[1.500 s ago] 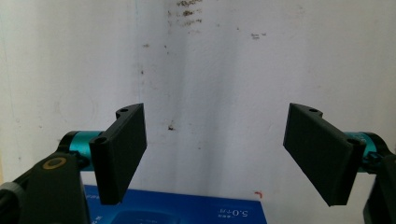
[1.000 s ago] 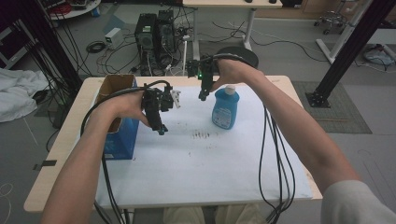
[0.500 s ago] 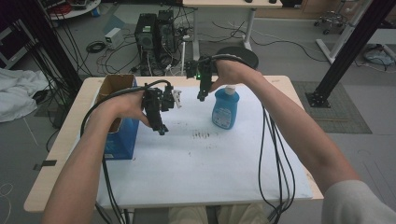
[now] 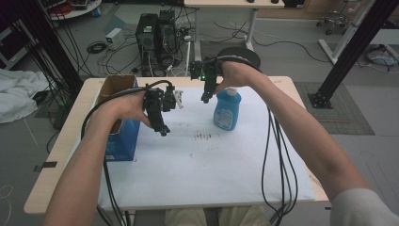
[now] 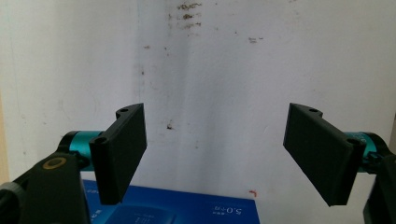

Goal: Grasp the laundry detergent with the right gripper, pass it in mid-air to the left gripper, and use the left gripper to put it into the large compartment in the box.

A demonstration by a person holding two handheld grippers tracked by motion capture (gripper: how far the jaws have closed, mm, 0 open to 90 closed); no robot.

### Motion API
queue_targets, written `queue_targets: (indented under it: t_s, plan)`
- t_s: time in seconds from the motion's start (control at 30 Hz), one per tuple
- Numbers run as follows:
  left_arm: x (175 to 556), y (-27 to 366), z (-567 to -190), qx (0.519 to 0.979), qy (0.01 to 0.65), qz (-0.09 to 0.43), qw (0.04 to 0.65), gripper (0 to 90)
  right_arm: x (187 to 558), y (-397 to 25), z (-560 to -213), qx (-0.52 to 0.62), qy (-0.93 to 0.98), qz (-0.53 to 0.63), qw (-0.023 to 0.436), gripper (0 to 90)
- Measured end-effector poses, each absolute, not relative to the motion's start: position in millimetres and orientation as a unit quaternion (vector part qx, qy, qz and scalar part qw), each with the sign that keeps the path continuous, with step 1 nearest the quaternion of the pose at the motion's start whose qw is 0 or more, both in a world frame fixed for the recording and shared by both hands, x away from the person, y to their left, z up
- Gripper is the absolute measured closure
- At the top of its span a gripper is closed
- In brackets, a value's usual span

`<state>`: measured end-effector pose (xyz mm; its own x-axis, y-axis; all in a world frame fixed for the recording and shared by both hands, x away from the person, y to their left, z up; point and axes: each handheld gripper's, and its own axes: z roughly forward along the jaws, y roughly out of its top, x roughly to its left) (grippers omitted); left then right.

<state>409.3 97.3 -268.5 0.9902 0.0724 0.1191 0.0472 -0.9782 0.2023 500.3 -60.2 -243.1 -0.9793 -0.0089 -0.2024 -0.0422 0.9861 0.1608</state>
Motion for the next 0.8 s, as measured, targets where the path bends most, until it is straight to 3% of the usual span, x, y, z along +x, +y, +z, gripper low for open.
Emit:
queue_targets:
  t_s: [0.47, 0.8]
  plan:
    - [412, 97, -270, 0.992, 0.034, 0.059, 0.109, 21.5, 453, -94, -242, -0.022, 0.99, 0.132, 0.052, 17.0]
    - [410, 98, -269, 0.991, 0.036, 0.06, 0.116, 21.5, 419, -124, -243, -0.018, 0.991, 0.123, 0.056, 17.0]
